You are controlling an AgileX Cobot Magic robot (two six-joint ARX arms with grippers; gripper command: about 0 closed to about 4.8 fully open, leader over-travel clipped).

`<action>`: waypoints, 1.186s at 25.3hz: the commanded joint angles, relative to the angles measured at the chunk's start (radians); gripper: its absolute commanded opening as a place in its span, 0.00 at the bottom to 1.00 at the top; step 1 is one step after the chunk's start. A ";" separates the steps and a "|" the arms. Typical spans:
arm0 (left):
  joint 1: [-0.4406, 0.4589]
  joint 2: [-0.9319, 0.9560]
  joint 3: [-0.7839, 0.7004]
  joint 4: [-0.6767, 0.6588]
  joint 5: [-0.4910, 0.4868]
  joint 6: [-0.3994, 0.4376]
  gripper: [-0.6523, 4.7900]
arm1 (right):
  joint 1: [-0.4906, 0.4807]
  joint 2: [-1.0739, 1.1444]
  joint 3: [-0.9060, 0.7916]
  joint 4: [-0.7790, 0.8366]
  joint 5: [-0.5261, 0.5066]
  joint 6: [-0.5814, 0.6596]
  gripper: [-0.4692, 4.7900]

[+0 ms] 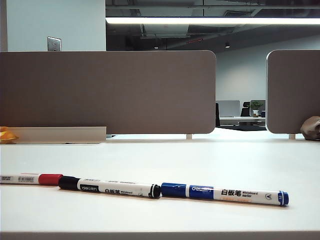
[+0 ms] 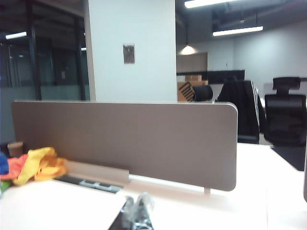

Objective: Pick up the markers one by one and line them up horizontally in a straight line on the table.

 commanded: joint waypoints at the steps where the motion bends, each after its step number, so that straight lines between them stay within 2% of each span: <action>1: 0.001 0.000 -0.024 0.014 0.011 -0.006 0.11 | 0.000 -0.006 -0.009 -0.035 0.002 0.008 0.08; 6: 0.001 0.000 -0.108 0.054 0.017 -0.006 0.11 | 0.000 -0.006 -0.076 -0.037 -0.003 0.054 0.08; 10: 0.001 0.000 -0.206 0.153 0.019 -0.007 0.11 | 0.000 -0.006 -0.153 -0.019 -0.009 0.121 0.08; 15: 0.001 0.000 -0.319 0.235 0.018 -0.007 0.11 | 0.001 -0.006 -0.291 0.090 -0.009 0.120 0.08; 18: 0.001 0.000 -0.370 0.322 0.012 -0.084 0.11 | 0.001 -0.006 -0.356 0.137 -0.009 0.120 0.08; 27: 0.001 0.001 -0.409 0.327 0.008 -0.084 0.11 | 0.001 -0.006 -0.432 0.154 -0.056 0.112 0.08; 30: 0.001 0.001 -0.431 0.327 0.007 -0.084 0.11 | 0.001 -0.006 -0.470 0.206 -0.075 0.112 0.08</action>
